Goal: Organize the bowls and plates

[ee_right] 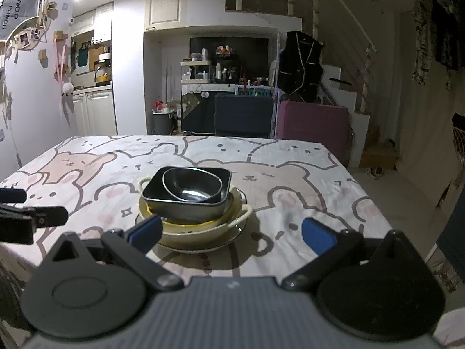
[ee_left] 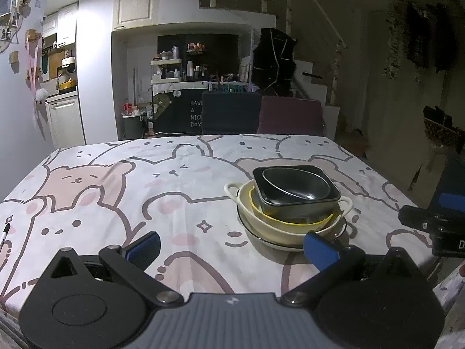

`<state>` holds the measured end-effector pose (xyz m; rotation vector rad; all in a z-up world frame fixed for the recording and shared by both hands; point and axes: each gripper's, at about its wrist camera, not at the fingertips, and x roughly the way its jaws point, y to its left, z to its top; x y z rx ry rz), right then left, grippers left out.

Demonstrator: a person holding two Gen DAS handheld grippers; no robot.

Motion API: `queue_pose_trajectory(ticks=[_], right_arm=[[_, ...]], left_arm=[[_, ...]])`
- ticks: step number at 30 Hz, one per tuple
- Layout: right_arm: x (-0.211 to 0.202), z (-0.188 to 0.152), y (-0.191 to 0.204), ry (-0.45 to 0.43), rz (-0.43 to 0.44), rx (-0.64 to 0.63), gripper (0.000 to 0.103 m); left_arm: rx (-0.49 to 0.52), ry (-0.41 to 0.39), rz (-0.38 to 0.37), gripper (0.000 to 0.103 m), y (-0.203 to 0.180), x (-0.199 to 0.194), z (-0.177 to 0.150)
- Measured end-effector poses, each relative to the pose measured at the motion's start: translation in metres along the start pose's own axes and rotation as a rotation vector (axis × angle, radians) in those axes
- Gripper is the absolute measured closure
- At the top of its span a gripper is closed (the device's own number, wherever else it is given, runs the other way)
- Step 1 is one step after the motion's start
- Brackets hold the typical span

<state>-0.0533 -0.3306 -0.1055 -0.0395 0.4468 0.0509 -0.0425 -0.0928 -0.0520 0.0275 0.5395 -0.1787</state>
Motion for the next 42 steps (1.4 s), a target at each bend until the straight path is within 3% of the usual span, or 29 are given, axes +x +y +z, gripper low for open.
queue_pose_trajectory(ticks=[42], right_arm=[[-0.0003, -0.002, 0.0031, -0.003, 0.018, 0.013, 0.0]], left_arm=[[-0.001, -0.009, -0.009, 0.0, -0.0012, -0.0057, 0.0017]])
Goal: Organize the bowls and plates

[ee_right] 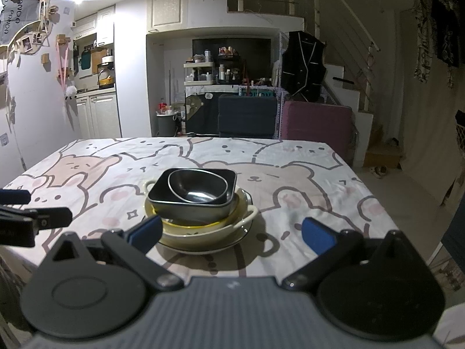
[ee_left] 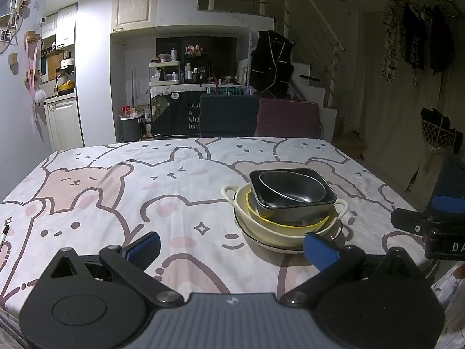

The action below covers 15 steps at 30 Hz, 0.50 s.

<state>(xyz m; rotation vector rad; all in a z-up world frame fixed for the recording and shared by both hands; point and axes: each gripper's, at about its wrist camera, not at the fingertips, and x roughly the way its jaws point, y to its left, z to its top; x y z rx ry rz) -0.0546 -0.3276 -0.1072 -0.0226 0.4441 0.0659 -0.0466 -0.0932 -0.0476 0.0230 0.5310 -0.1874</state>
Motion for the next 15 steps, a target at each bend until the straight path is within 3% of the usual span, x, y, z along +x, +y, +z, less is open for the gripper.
queue_pose_trajectory(ticks=[15], right_arm=[[0.0003, 0.0, -0.0004, -0.001, 0.003, 0.001, 0.0]], left_arm=[[0.001, 0.0, 0.002, 0.0, 0.0001, 0.0, 0.0]])
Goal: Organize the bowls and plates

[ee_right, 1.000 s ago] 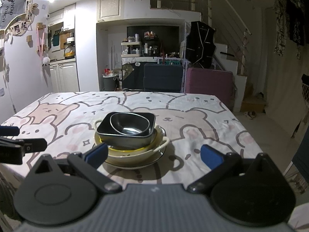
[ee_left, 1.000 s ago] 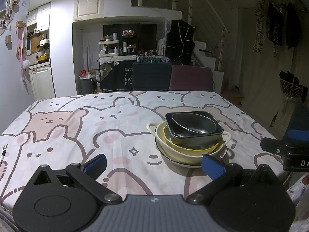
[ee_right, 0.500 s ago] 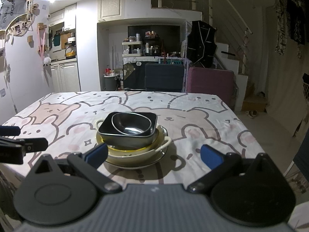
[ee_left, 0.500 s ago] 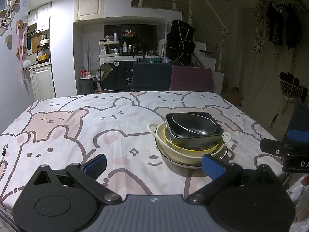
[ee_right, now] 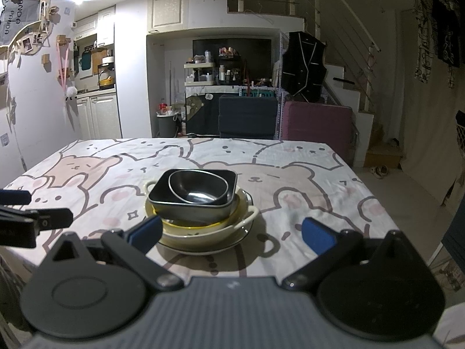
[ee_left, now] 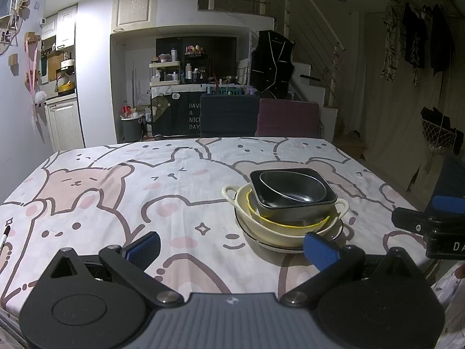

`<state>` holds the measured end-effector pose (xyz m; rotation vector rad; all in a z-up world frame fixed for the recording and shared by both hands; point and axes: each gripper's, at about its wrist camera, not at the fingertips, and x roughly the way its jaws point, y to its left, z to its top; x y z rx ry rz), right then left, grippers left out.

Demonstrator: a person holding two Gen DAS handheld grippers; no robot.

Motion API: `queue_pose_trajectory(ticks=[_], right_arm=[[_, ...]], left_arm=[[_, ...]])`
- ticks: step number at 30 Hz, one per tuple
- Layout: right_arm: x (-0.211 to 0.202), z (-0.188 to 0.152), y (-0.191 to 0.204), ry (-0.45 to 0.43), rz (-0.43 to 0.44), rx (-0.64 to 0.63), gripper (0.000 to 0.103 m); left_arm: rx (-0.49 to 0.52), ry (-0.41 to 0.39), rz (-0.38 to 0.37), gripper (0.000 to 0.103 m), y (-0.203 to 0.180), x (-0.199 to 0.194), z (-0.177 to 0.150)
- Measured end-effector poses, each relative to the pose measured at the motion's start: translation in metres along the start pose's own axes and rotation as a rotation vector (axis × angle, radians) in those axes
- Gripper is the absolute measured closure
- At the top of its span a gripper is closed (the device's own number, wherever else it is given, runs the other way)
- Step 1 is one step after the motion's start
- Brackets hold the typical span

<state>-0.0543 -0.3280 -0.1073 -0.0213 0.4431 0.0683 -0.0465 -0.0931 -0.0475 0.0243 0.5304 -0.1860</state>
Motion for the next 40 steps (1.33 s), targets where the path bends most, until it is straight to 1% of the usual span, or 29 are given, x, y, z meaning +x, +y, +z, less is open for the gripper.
queue_pose_trajectory(ticks=[40], right_arm=[[-0.0004, 0.0006, -0.0004, -0.004, 0.002, 0.004, 0.0]], left_arm=[[-0.005, 0.007, 0.005, 0.0, 0.0032, -0.0009, -0.0006]])
